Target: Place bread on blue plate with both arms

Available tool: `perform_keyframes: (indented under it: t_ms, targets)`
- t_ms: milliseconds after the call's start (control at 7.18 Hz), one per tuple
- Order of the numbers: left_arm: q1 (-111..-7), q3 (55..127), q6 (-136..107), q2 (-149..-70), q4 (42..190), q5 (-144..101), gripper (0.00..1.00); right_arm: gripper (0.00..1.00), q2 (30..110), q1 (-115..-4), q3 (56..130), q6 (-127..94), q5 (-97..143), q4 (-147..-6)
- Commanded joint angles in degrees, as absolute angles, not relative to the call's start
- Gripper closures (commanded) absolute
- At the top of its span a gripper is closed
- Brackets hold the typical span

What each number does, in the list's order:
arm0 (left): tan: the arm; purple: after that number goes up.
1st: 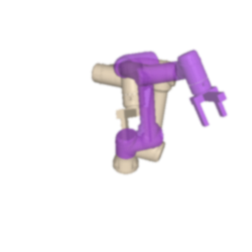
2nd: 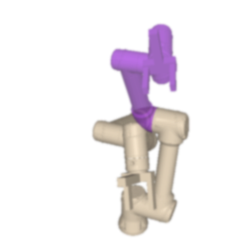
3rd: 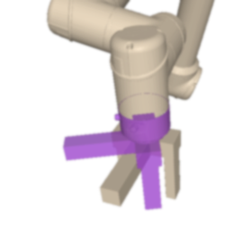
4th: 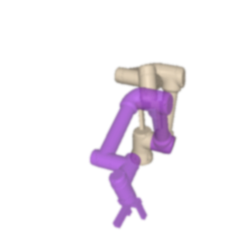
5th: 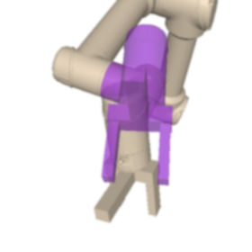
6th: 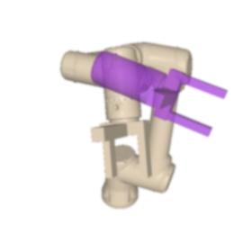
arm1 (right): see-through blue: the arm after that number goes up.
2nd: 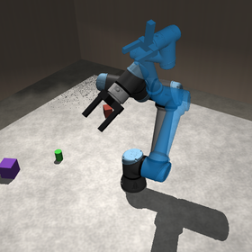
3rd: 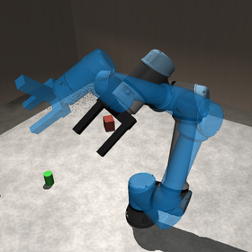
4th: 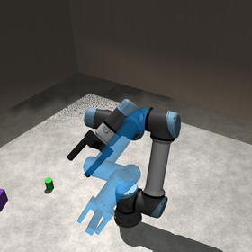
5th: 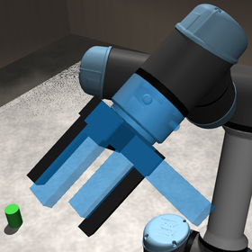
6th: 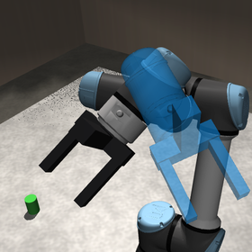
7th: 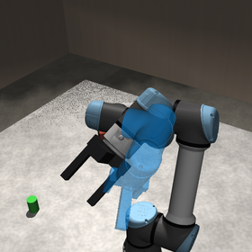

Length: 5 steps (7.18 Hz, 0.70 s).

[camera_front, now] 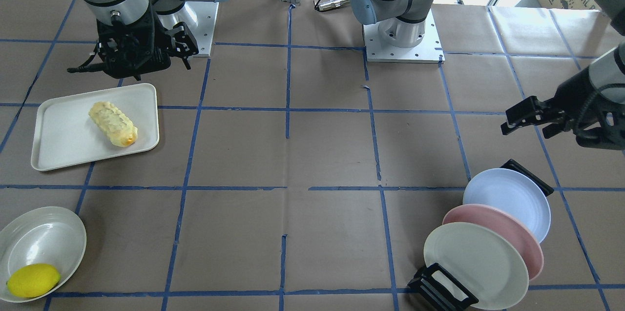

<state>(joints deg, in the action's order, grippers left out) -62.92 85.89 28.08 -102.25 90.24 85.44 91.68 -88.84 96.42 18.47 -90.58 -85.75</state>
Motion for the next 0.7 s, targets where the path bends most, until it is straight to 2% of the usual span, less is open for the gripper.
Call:
perform_keyframes:
  t_ms: [0,557]
  targets:
    - [-56.62,85.78,38.19,-110.17,81.53,85.6,0.0,0.0,91.67,-76.97,103.93,33.4,-91.32,-91.63]
    - [-56.16,77.8,41.75,-125.11,79.1,85.26,0.0,0.0,91.76,-64.54,125.63,54.83,-91.76,-119.3]
